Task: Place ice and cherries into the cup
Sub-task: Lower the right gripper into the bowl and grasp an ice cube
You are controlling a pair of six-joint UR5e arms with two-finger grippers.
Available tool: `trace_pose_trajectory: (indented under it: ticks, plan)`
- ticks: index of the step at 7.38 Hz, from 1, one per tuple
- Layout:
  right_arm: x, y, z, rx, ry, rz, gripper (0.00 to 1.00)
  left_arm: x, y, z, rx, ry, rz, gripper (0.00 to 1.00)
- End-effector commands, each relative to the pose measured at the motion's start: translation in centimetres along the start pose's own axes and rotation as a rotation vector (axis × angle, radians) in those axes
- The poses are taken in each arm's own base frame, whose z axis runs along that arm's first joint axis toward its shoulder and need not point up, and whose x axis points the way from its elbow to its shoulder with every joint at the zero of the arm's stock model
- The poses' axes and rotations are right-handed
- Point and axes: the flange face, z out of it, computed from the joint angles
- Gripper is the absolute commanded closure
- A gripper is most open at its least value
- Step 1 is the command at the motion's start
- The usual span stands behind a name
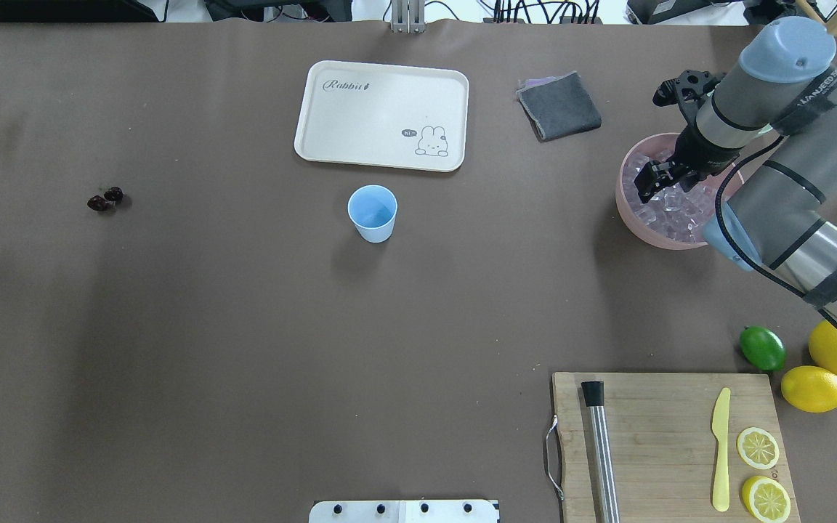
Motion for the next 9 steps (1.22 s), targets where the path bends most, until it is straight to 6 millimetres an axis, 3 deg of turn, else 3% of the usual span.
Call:
trace_pose_trajectory:
  ticks: [1,2,4,7,8,9]
  plan:
    - [-0.1,-0.1,0.0,0.0,-0.001,0.003,0.47,0.0,0.3,0.2,0.002,0.001,0.007,0.02]
    - [-0.2,-0.1,-0.1,0.002,-0.002,0.002,0.54,-0.2,0.5,0.4,0.003,0.002,0.008,0.02]
    - [-0.4,-0.2,-0.3,0.007,-0.004,0.004,0.56,-0.6,0.8,0.7,-0.006,0.001,0.001,0.02]
    - [-0.8,-0.3,-1.1,0.018,-0.015,0.006,0.68,-0.6,0.8,0.7,-0.005,0.002,0.002,0.02]
    - [-0.3,-0.7,-3.7,0.05,-0.031,0.014,0.73,-0.6,0.8,0.7,-0.004,0.001,0.003,0.02]
    - [-2.1,-2.1,-6.2,0.07,-0.08,0.029,0.83,-0.6,0.8,0.7,-0.004,0.001,0.004,0.02]
